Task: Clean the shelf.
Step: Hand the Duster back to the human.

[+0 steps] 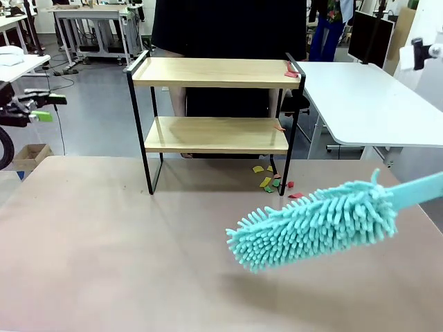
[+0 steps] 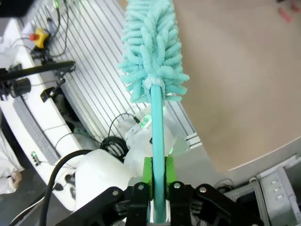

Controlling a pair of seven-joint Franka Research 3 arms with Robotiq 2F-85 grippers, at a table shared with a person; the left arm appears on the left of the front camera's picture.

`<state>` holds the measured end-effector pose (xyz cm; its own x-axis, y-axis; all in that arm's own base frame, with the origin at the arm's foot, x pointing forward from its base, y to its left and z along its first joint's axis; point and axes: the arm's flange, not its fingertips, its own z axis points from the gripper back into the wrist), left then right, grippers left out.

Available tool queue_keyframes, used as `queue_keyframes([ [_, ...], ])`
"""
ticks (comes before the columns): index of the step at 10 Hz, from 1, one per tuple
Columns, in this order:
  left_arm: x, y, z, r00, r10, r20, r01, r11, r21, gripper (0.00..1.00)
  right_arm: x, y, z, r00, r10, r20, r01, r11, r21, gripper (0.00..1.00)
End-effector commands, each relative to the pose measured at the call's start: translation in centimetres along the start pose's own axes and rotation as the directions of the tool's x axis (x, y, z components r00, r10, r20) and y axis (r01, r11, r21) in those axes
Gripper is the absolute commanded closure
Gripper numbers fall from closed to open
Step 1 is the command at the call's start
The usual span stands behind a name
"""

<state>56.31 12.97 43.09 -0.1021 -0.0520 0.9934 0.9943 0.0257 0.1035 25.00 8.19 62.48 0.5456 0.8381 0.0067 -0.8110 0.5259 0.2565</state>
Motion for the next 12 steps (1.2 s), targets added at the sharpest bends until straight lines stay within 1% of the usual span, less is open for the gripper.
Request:
queue_keyframes([
  [1,2.6,-2.4,-3.4,0.999,0.043,0.008,-0.043,0.999,0.004,0.0,-0.1,-1.9,1.2,0.991,0.069,0.115,-0.071,0.997,0.018,0.86],
  [2,3.9,-4.8,-5.7,0.998,0.059,-0.019,-0.059,0.998,-0.003,0.0,-0.4,-2.8,1.9,0.98,0.09,0.179,-0.09,0.996,-0.007,0.86],
  [3,4.6,-6.9,-7.7,0.994,0.09,-0.057,-0.089,0.996,0.027,0.0,-0.6,-3.8,2.4,0.961,0.12,0.249,-0.12,0.993,-0.015,0.86],
  [4,5.1,-9.3,-9.3,0.992,0.109,-0.07,-0.106,0.994,0.035,0.0,-0.7,-4.8,2.5,0.939,0.156,0.308,-0.156,0.987,-0.025,0.86],
  [5,5.2,-11.7,-10.6,0.991,0.11,-0.082,-0.105,0.993,0.058,0.0,-0.7,-5.9,2.4,0.918,0.187,0.349,-0.188,0.982,-0.032,0.86],
  [6,5.4,-14.1,-11.6,0.991,0.116,-0.069,-0.11,0.99,0.086,0.0,-0.8,-6.8,2.0,0.883,0.247,0.399,-0.248,0.967,-0.05,0.86],
  [7,5.4,-16.1,-12.2,0.991,0.127,-0.049,-0.121,0.987,0.11,0.0,-1.1,-7.5,1.6,0.848,0.308,0.432,-0.305,0.949,-0.078,0.86],
  [8,5.6,-17.7,-12.6,0.991,0.13,-0.034,-0.125,0.985,0.122,0.0,-1.4,-8.2,1.1,0.811,0.361,0.46,-0.356,0.929,-0.102,0.86],
  [9,5.6,-19.1,-12.8,0.992,0.123,-0.022,-0.118,0.981,0.157,0.0,-1.7,-8.7,0.6,0.775,0.404,0.485,-0.4,0.909,-0.118,0.86],
  [10,5.6,-20.2,-12.8,0.992,0.123,-0.01,-0.119,0.974,0.193,0.0,-1.9,-9.1,0.0,0.748,0.445,0.492,-0.443,0.887,-0.129,0.86],
  [11,5.5,-20.9,-12.9,0.992,0.123,0.008,-0.121,0.961,0.249,0.0,-2.2,-9.2,-0.8,0.704,0.471,0.532,-0.474,0.869,-0.142,0.86],
  [12,4.9,-21.4,-13.4,0.992,0.121,0.024,-0.123,0.954,0.272,0.0,-2.4,-9.2,-1.6,0.68,0.491,0.544,-0.491,0.856,-0.159,0.86],
])
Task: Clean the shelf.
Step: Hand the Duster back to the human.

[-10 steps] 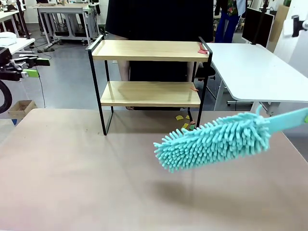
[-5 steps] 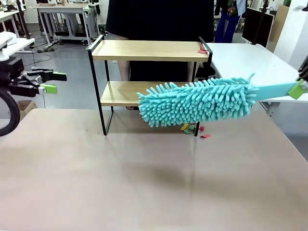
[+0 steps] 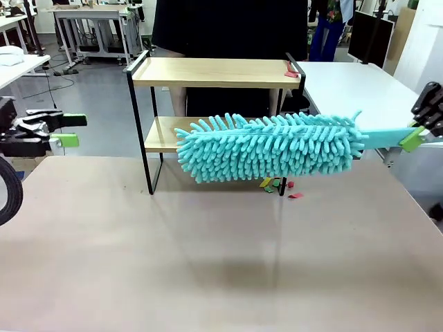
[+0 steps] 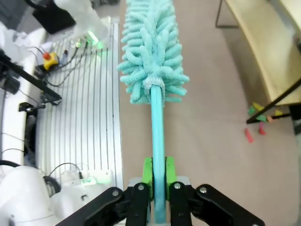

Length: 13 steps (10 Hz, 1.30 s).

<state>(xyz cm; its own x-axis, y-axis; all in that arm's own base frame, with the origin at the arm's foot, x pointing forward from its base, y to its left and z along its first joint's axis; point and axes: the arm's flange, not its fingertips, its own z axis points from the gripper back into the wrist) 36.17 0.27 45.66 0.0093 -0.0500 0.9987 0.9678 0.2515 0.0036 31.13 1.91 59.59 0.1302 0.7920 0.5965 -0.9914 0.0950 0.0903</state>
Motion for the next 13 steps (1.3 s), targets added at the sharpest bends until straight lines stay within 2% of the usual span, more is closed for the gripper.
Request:
queue_keyframes([
  [1,-1.2,-1.7,-1.9,0.999,0.026,0.029,-0.028,0.998,0.053,0.0,-1.4,0.3,-1.4,0.995,0.044,0.088,-0.043,0.999,-0.013,0.86],
  [3,-2.3,-1.5,-3.7,1.0,0.021,-0.001,-0.021,0.999,0.048,0.0,-1.8,0.1,-2.0,0.997,0.011,0.082,-0.011,1.0,-0.008,0.86],
  [4,-0.5,0.7,-1.0,1.0,0.022,0.013,-0.022,0.999,0.044,0.0,-1.3,0.2,-1.1,0.999,0.024,0.046,-0.024,1.0,0.013,0.86],
  [9,-0.8,1.0,-1.5,1.0,0.027,0.008,-0.027,0.998,0.056,0.0,-1.3,0.2,-1.1,0.999,0.024,0.046,-0.024,1.0,0.013,0.86],
  [11,0.1,-2.0,-3.5,0.999,0.048,0.004,-0.048,0.999,0.009,0.0,-1.3,0.2,-1.1,0.999,0.024,0.046,-0.024,1.0,0.013,0.86],
  [13,-0.5,-4.1,-5.5,0.999,0.052,-0.007,-0.052,0.999,-0.017,0.0,-1.3,0.2,-1.1,0.999,0.024,0.046,-0.024,1.0,0.013,0.86],
])
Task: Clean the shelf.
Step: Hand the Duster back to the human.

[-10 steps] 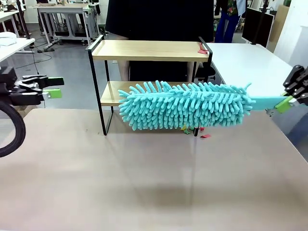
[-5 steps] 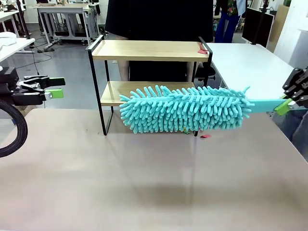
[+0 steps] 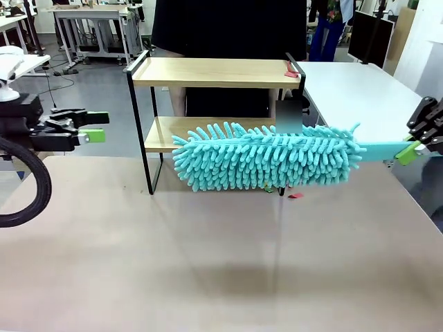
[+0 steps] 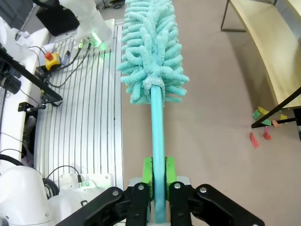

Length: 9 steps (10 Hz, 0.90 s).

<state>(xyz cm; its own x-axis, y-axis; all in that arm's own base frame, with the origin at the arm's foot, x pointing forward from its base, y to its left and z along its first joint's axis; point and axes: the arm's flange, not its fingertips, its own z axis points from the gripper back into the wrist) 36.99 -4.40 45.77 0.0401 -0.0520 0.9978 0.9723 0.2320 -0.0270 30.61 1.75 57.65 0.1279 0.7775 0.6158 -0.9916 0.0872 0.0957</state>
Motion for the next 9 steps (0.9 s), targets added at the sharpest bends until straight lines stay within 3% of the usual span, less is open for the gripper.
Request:
queue_keyframes([
  [1,-1.5,-4.4,-2.3,0.999,0.043,-0.023,-0.043,0.999,-0.011,0.0,0.1,-0.2,0.3,1.0,0.021,0.021,-0.021,1.0,0.004,0.86],
  [3,-2.4,-6.0,-5.1,0.997,0.058,-0.056,-0.062,0.997,-0.055,0.0,0.1,-0.2,0.3,1.0,0.021,0.021,-0.021,1.0,0.004,0.86],
  [9,-3.4,-9.3,-9.5,0.992,0.126,-0.028,-0.129,0.971,-0.202,0.0,0.1,-0.2,0.3,1.0,0.021,0.021,-0.021,1.0,0.004,0.86],
])
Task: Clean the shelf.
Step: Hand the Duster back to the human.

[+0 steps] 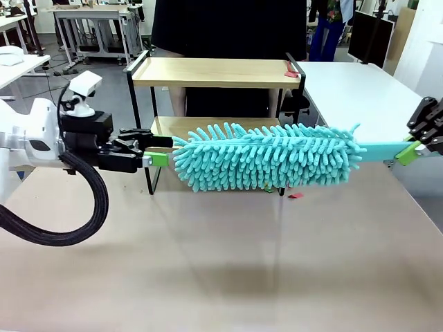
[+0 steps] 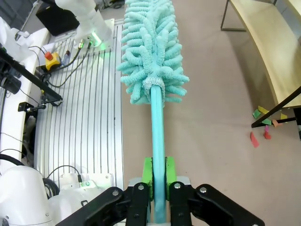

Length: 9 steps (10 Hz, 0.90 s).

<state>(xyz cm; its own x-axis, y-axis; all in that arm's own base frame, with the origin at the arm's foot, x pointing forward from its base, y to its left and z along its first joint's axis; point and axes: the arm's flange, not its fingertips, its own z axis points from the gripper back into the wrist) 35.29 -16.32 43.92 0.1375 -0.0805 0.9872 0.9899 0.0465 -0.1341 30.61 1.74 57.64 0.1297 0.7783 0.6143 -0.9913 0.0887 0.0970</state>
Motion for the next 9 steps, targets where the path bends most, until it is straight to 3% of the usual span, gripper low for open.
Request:
queue_keyframes([
  [1,-2.8,-5.2,0.3,0.998,0.035,0.051,-0.034,0.999,-0.026,0.0,0.1,-0.1,0.3,0.999,0.023,0.023,-0.023,1.0,0.004,0.86],
  [4,-3.0,-6.7,-1.3,0.992,0.062,0.11,-0.05,0.993,-0.105,0.0,0.1,-0.1,0.3,0.999,0.023,0.023,-0.023,1.0,0.004,0.86],
  [9,-3.2,-9.1,-3.5,0.993,0.053,0.106,-0.038,0.989,-0.143,0.0,0.1,-0.1,0.3,0.999,0.023,0.023,-0.023,1.0,0.004,0.86],
])
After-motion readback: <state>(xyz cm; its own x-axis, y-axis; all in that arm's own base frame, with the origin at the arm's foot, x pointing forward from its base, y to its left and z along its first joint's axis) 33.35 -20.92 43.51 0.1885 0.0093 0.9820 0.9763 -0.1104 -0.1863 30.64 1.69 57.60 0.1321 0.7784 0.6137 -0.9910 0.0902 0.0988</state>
